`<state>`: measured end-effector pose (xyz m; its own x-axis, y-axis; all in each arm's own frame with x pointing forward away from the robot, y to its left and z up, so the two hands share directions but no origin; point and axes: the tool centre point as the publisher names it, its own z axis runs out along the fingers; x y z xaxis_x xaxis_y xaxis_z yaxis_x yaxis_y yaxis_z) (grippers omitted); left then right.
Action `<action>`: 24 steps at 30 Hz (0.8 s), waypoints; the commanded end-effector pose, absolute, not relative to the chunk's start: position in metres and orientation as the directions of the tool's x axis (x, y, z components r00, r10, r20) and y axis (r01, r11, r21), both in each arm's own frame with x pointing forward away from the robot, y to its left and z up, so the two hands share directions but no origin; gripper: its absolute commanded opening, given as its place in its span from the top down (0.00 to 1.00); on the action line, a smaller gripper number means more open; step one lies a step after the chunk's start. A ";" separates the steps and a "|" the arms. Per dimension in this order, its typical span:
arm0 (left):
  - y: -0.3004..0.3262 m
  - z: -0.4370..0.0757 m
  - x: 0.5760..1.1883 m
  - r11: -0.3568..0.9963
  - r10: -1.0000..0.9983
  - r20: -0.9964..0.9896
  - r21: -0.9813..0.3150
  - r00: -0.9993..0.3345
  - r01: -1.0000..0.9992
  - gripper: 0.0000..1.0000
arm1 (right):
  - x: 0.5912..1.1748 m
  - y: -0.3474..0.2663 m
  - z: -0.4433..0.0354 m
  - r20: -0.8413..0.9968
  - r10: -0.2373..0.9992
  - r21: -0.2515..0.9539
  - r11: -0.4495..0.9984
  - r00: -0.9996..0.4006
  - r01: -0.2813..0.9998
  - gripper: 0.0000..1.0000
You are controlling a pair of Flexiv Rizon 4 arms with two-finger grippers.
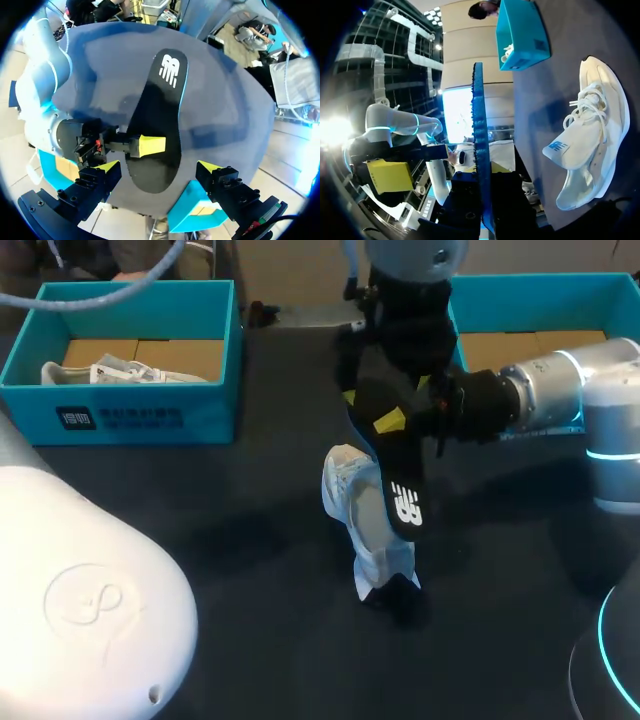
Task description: Take the shoe out of the shoebox, open the shoe tongue, remove and reinsert the insole, then place the shoe into the shoebox
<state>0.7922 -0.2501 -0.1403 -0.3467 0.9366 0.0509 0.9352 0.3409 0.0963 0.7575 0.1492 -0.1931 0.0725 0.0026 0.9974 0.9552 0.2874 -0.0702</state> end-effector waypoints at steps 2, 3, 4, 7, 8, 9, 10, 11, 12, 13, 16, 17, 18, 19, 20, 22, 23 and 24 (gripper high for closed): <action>-0.251 -0.125 0.799 0.354 0.930 0.094 0.026 -0.355 0.935 0.00 | 0.759 0.146 -0.196 0.997 -0.001 -0.079 0.297 0.083 0.951 1.00; -0.252 -0.120 0.799 0.345 0.934 0.098 -0.004 -0.343 0.939 0.00 | 0.759 0.146 -0.197 0.996 -0.004 -0.081 0.299 0.086 0.951 1.00; -0.251 -0.118 0.800 0.338 0.936 0.107 -0.015 -0.335 0.941 0.00 | 0.760 0.146 -0.197 0.996 -0.006 -0.083 0.301 0.088 0.950 1.00; -0.252 -0.113 0.799 0.312 0.944 0.119 -0.018 -0.307 0.950 0.00 | 0.762 0.145 -0.198 0.996 -0.007 -0.085 0.304 0.091 0.949 1.00; -0.251 -0.112 0.799 0.299 0.948 0.125 -0.023 -0.294 0.954 0.00 | 0.762 0.144 -0.198 0.996 -0.007 -0.085 0.304 0.091 0.949 1.00; -0.251 -0.111 0.798 0.296 0.948 0.129 -0.021 -0.291 0.955 0.00 | 0.763 0.143 -0.198 0.996 -0.007 -0.085 0.303 0.091 0.949 1.00; -0.251 -0.111 0.798 0.288 0.950 0.136 -0.024 -0.283 0.957 0.00 | 0.763 0.143 -0.198 0.996 -0.006 -0.084 0.303 0.091 0.949 1.00; -0.250 -0.110 0.797 0.282 0.951 0.136 -0.019 -0.277 0.959 0.00 | 0.764 0.142 -0.197 0.996 -0.005 -0.084 0.303 0.090 0.949 1.00; -0.250 -0.110 0.796 0.280 0.951 0.138 -0.018 -0.275 0.960 0.00 | 0.765 0.141 -0.197 0.996 -0.004 -0.084 0.303 0.089 0.949 1.00; -0.250 -0.110 0.795 0.274 0.953 0.137 -0.006 -0.271 0.962 0.00 | 0.765 0.141 -0.197 0.996 -0.003 -0.084 0.302 0.089 0.950 1.00; -0.251 -0.111 0.794 0.268 0.955 0.134 -0.006 -0.265 0.963 0.00 | 0.766 0.138 -0.196 0.996 0.000 -0.084 0.296 0.088 0.951 1.00; -0.252 -0.112 0.794 0.268 0.955 0.134 -0.004 -0.265 0.963 0.00 | 0.766 0.137 -0.196 0.996 0.001 -0.084 0.295 0.087 0.952 1.00; -0.253 -0.113 0.793 0.264 0.956 0.131 0.000 -0.261 0.965 0.00 | 0.767 0.137 -0.195 0.996 0.001 -0.083 0.294 0.087 0.952 1.00; -0.254 -0.113 0.793 0.257 0.958 0.131 -0.002 -0.255 0.966 0.00 | 0.767 0.137 -0.195 0.996 0.002 -0.084 0.293 0.087 0.952 1.00; -0.255 -0.113 0.793 0.241 0.963 0.120 0.007 -0.240 0.970 0.00 | 0.767 0.137 -0.195 0.996 0.002 -0.084 0.292 0.087 0.953 1.00; -0.255 -0.113 0.792 0.227 0.966 0.118 0.028 -0.229 0.973 0.00 | 0.767 0.136 -0.194 0.997 -0.004 -0.077 0.283 0.081 0.956 1.00; -0.255 -0.113 0.792 0.227 0.966 0.118 0.028 -0.229 0.973 0.00 | 0.767 0.136 -0.193 0.997 -0.005 -0.074 0.283 0.079 0.956 1.00; -0.255 -0.113 0.792 0.227 0.966 0.118 0.028 -0.229 0.973 0.00 | 0.767 0.136 -0.193 0.997 -0.005 -0.069 0.280 0.074 0.957 1.00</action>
<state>0.7951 -0.2581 -0.1139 -0.2291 0.9654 0.1246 0.9734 0.2283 0.0206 0.7688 0.1360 -0.1939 0.0770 -0.0080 0.9970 0.9558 0.2854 -0.0715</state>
